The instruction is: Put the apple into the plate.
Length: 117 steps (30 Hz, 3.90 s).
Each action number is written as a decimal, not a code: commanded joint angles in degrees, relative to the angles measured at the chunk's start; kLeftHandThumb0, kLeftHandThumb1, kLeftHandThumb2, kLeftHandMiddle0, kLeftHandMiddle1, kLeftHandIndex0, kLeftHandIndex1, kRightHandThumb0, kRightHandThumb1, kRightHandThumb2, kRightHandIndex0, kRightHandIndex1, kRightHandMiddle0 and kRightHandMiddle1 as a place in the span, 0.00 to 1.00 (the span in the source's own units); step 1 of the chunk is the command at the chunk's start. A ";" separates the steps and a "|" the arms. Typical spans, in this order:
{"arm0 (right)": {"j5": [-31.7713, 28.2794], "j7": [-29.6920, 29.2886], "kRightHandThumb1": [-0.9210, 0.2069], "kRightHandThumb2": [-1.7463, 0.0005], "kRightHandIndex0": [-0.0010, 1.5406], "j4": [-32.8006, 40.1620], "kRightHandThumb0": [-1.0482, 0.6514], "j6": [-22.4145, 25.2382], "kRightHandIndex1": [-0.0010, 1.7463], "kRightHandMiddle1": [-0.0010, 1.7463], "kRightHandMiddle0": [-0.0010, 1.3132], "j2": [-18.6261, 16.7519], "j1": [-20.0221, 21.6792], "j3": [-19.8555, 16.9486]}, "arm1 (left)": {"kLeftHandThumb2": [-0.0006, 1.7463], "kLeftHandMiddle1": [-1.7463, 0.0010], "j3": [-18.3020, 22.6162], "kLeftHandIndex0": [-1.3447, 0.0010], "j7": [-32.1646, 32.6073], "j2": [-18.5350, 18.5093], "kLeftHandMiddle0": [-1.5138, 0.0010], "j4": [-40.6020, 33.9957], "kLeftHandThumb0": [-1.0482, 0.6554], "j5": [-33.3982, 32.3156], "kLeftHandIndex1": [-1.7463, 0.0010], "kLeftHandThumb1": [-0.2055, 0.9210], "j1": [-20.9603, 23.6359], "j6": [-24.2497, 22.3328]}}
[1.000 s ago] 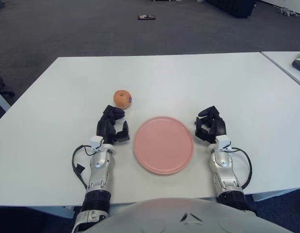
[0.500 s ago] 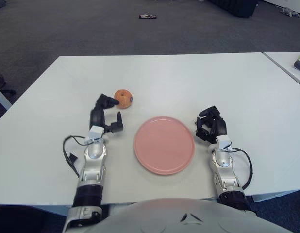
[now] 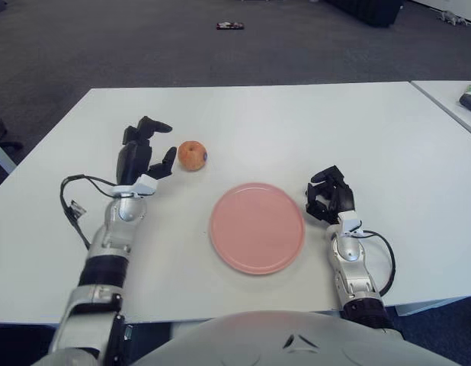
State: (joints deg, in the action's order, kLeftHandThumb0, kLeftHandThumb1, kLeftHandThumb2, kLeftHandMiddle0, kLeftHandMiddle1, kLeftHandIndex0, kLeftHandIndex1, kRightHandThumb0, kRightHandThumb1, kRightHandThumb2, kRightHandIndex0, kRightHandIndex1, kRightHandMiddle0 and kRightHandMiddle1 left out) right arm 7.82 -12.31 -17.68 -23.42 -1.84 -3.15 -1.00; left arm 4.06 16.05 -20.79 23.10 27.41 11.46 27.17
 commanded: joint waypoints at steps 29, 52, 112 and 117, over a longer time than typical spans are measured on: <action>-0.40 -0.40 0.30 0.44 0.36 -0.94 0.38 -1.07 0.87 1.00 0.31 0.08 -0.02 -0.23 | 0.48 1.00 -18.59 1.00 -9.21 -10.79 1.00 23.13 0.00 10.30 1.00 0.65 20.37 -0.16; 0.05 -0.90 0.31 0.43 0.37 0.77 0.38 0.71 0.85 1.00 0.31 -0.19 -0.87 -0.19 | 0.45 1.00 -26.50 1.00 -13.32 -6.30 1.00 37.30 0.00 10.83 1.00 0.68 28.48 -1.76; -0.29 -0.84 0.30 0.43 0.38 2.67 0.38 0.30 0.85 1.00 0.31 0.18 -2.15 -0.19 | 0.64 0.22 -46.84 1.00 -11.03 1.56 1.00 50.77 0.23 21.31 0.29 0.44 34.30 -4.40; -0.33 -0.50 0.31 0.43 0.38 2.97 0.38 0.67 0.85 1.00 0.31 0.26 -2.20 -0.24 | 0.70 0.07 -47.00 1.00 -7.94 1.42 0.97 51.17 0.26 20.99 0.10 0.39 33.76 -4.07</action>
State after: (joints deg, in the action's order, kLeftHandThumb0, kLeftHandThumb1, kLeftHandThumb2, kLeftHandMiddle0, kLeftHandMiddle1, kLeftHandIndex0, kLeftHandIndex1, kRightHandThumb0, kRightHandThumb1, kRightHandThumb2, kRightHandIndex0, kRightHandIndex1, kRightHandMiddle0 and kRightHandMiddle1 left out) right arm 7.78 -13.12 -15.09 -22.86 -1.85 -5.23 -0.93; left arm -41.39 8.57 -19.16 71.89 46.67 49.62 22.74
